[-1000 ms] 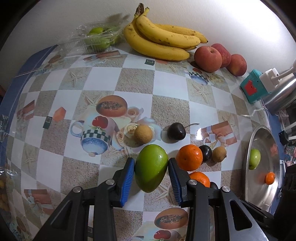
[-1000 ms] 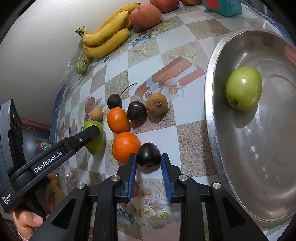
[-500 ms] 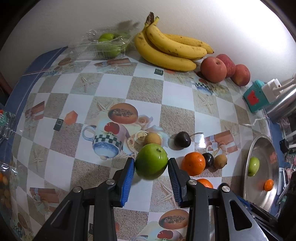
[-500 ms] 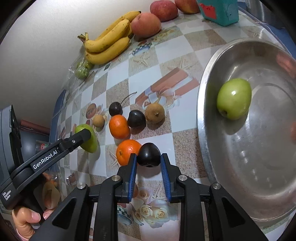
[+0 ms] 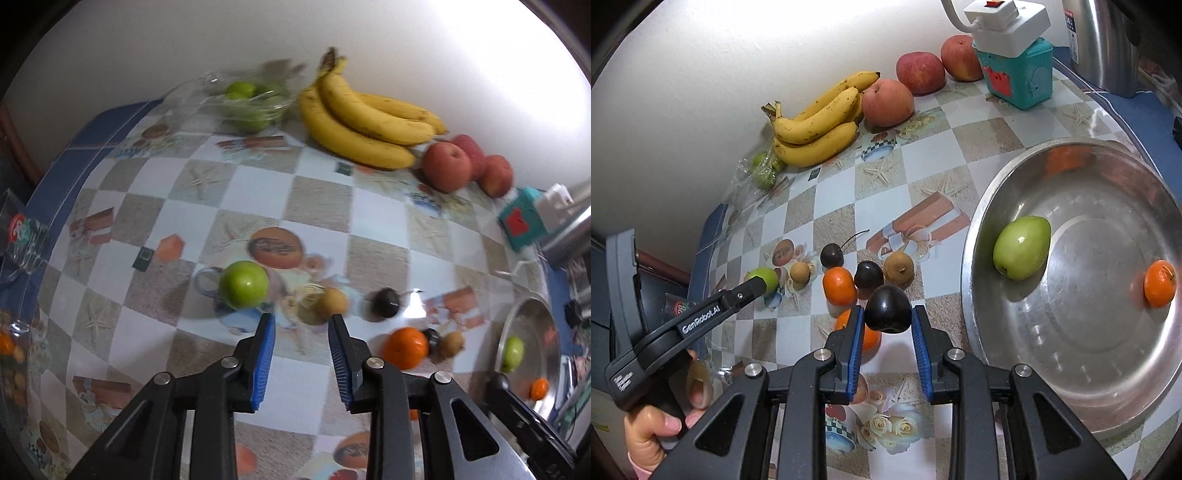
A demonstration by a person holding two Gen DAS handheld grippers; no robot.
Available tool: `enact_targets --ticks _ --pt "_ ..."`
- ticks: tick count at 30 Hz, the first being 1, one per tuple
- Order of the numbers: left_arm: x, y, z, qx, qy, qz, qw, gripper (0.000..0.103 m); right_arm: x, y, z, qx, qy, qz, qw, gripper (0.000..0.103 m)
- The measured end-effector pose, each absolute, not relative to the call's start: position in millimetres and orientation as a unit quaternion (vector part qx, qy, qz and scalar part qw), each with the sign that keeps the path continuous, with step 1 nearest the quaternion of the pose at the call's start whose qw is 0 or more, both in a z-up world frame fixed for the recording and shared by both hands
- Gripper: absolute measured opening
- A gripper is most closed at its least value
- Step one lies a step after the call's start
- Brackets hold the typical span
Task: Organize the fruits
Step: 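Lift the dark plum with the right tool while the left tool grasps the green mango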
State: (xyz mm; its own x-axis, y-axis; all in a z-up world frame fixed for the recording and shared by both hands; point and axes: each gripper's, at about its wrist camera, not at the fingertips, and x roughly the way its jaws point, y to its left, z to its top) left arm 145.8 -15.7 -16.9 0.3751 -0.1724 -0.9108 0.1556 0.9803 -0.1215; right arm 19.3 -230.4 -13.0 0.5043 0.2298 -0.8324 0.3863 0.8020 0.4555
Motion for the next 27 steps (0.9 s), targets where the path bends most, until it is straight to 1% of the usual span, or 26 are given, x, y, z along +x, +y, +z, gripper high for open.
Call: enact_targets --ticks 2,4,8,14,18,27 --pt "151.0 -2.8 -23.5 -0.024 0.555 -0.081 0.828 0.047 19.4 -231.3 -14.1 0.313 0.496 -0.050 0.808 0.027" --pt "155.4 12.8 -23.5 -0.043 0.547 -0.063 0.834 0.055 20.7 -231.2 -15.8 0.313 0.497 -0.051 0.808 0.027" --pt "162.1 36.5 -26.5 -0.077 0.542 -0.039 0.836 0.056 21.0 -232.1 -19.0 0.316 0.500 -0.052 0.805 0.027" --pt "168.9 48.5 -39.7 -0.086 0.549 -0.012 0.831 0.057 20.3 -231.4 -19.6 0.320 0.500 -0.051 0.803 0.027" --pt "173.4 65.8 -43.3 -0.113 0.549 0.006 0.828 0.057 20.6 -231.0 -20.8 0.322 0.502 -0.052 0.801 0.027" --pt "191.6 72.8 -43.6 -0.110 0.535 0.004 0.838 0.057 20.6 -231.9 -23.0 0.328 0.504 -0.051 0.797 0.027"
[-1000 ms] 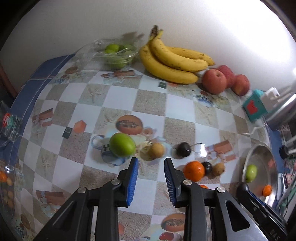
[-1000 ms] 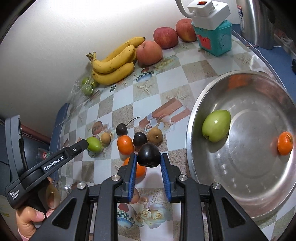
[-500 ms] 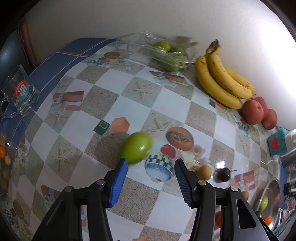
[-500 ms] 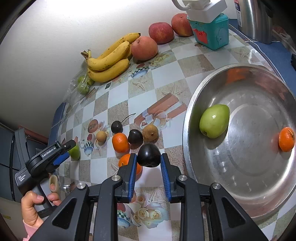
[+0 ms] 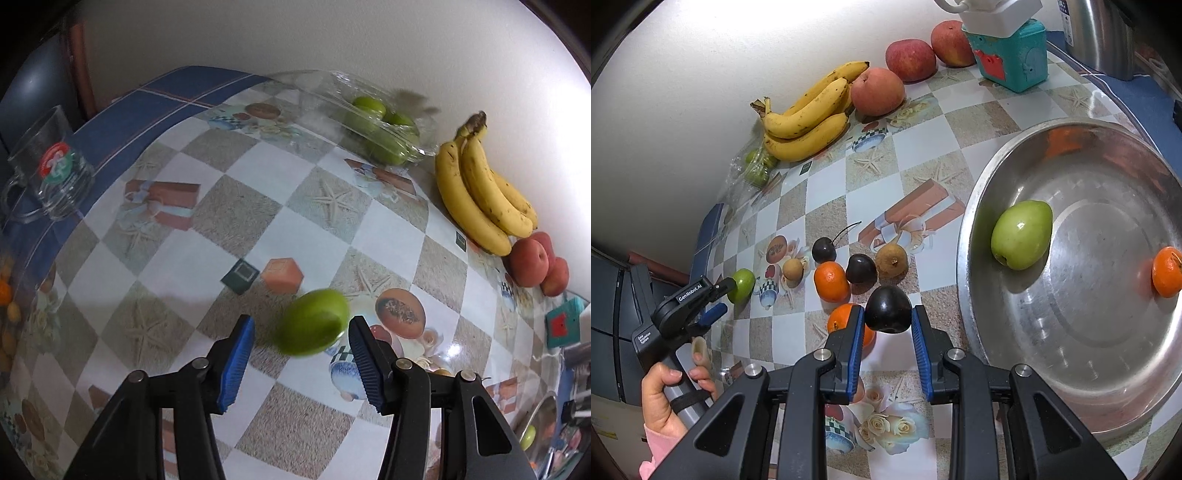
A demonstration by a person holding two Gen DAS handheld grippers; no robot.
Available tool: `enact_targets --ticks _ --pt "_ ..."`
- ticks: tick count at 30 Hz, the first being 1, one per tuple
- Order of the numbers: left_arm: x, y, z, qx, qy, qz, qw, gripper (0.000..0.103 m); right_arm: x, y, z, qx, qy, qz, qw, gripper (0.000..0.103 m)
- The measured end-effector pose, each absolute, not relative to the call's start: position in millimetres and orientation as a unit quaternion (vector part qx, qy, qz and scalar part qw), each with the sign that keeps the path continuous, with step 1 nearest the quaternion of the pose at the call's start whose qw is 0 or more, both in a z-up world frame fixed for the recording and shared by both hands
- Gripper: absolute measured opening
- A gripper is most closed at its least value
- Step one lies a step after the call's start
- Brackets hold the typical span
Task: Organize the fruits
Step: 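Lift the dark plum with the right tool while the left tool grasps the green mango, then carry the plum and green mango over the steel plate with both tools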
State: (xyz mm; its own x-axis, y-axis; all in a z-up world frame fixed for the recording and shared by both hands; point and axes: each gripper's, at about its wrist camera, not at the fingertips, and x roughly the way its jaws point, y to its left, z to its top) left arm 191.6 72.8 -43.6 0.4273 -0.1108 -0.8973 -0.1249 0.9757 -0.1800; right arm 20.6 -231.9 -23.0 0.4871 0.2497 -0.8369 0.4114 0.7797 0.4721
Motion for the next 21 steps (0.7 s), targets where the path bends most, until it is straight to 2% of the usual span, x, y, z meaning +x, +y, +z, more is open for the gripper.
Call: enact_targets --ticks 10,13,21 --pt "206.5 57.3 -57.5 -0.056 0.544 -0.014 0.837 0.056 24.8 -230.4 -25.4 0.322 0.510 -0.052 0.796 0.027" --pt "207.2 55.1 -63.0 -0.048 0.551 -0.013 0.833 0.048 26.0 -229.3 -24.3 0.320 0.509 -0.051 0.797 0.027" --pt "203.3 53.5 -56.6 -0.054 0.565 -0.014 0.823 0.046 26.2 -227.0 -22.1 0.316 0.507 -0.049 0.800 0.027"
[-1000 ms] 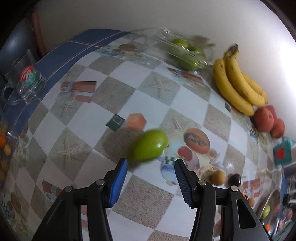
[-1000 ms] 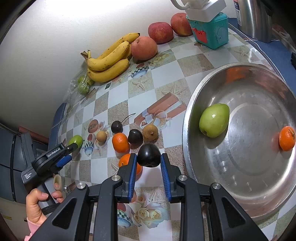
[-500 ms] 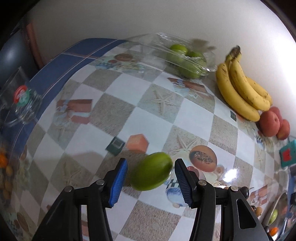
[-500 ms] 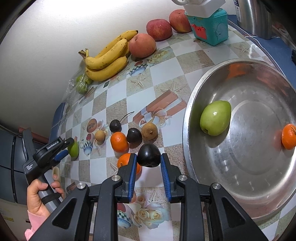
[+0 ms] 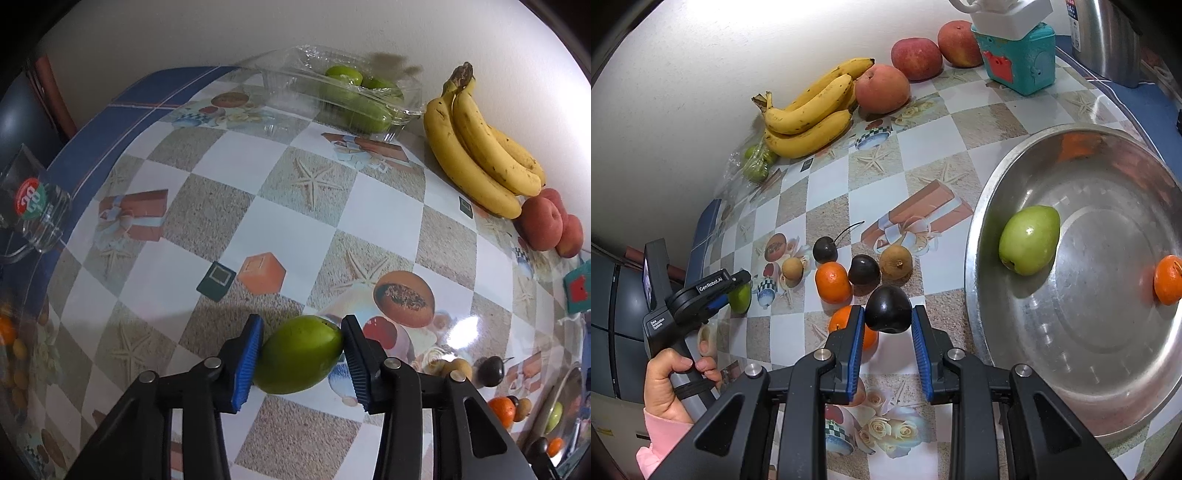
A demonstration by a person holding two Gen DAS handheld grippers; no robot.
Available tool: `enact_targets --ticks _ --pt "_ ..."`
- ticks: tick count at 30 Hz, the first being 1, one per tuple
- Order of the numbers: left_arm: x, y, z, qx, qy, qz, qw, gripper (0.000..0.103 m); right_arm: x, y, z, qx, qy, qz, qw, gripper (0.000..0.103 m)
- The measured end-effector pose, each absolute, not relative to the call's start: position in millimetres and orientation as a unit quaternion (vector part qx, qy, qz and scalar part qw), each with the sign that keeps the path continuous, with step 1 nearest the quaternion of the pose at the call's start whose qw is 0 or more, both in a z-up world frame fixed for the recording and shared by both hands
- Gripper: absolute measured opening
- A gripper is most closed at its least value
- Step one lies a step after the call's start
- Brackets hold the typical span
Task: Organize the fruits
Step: 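Carry the plum and green mango over the steel plate with both tools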
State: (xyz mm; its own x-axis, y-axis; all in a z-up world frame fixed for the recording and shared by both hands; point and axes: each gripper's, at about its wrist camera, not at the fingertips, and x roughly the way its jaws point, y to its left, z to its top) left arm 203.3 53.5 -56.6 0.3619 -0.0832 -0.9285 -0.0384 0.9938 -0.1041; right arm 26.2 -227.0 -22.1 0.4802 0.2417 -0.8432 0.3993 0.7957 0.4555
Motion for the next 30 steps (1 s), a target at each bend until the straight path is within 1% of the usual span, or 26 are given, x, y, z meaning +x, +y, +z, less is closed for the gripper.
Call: enact_targets --ticks 3,12,23,30 --pt "199.6 52.4 -53.2 -0.073 0.570 -0.022 0.818 0.046 25.4 -228.2 -20.6 0.317 0.504 -0.049 0.802 0.027" --pt "177.6 33.1 -23.6 -0.083 0.556 -0.049 0.825 0.046 20.0 -236.6 -14.2 0.322 0.495 -0.062 0.804 0.027" --pt "135.1 -10.0 8.1 -0.054 0.535 -0.100 0.837 0.046 -1.8 -267.1 -7.8 0.337 0.477 -0.119 0.803 0.027" --pt "106.6 -59.7 23.8 -0.004 0.516 -0.145 0.844 0.046 -22.1 -298.8 -4.2 0.344 0.463 -0.174 0.798 0.027"
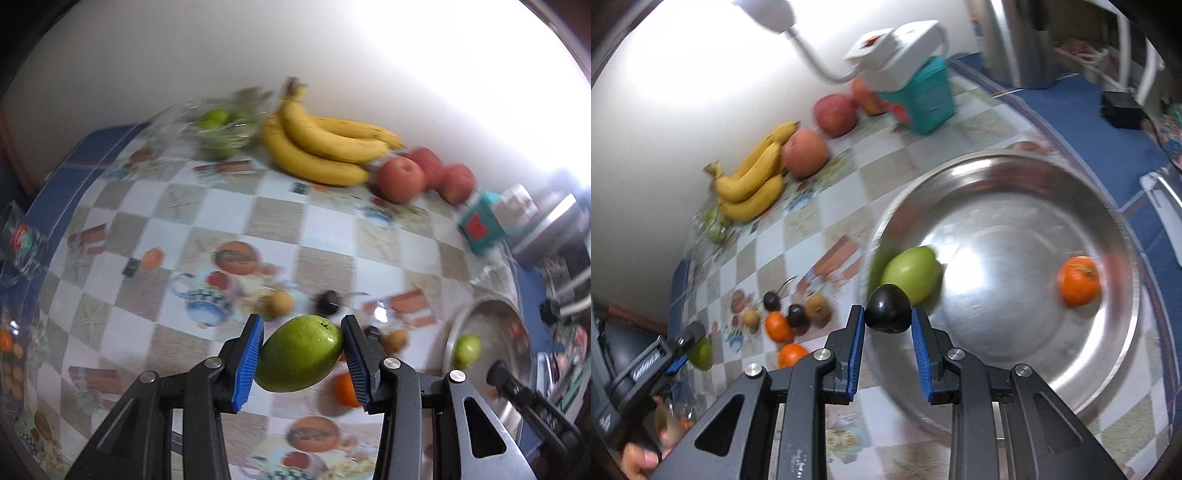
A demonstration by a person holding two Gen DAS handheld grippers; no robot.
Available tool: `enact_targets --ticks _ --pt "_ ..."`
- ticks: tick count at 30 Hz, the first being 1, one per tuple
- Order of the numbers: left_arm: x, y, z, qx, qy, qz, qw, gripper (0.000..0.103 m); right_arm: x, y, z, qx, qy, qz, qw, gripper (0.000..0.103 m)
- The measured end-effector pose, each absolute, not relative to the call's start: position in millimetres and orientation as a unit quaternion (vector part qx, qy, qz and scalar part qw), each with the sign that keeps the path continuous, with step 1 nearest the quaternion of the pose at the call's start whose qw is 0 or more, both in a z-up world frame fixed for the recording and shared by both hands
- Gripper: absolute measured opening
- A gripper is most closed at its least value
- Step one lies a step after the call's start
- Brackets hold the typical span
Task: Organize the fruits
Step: 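Carry the plum and green mango over the steel plate with both tools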
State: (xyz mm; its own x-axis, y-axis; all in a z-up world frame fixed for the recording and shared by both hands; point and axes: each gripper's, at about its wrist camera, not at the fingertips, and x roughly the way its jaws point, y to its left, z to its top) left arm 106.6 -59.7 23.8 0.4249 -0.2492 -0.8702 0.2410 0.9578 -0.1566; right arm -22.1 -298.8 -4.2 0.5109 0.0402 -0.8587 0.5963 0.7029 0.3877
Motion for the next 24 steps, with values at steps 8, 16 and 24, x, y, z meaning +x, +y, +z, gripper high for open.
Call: enact_targets --ticks 8,16,24 --pt "63.8 -135.5 29.5 0.038 0.504 -0.244 0.827 0.030 -54.0 -338.0 -2.8 0.361 0.446 -0.231 0.786 0.027" --pt "38.6 -173.7 18.7 0.090 0.497 -0.273 0.818 0.030 -57.7 -343.2 -7.1 0.367 0.449 -0.230 0.781 0.027" --pt "21.4 -150.0 -16.2 0.084 0.560 -0.253 0.784 0.031 -53.5 -336.0 -20.7 0.382 0.464 -0.210 0.771 0.027"
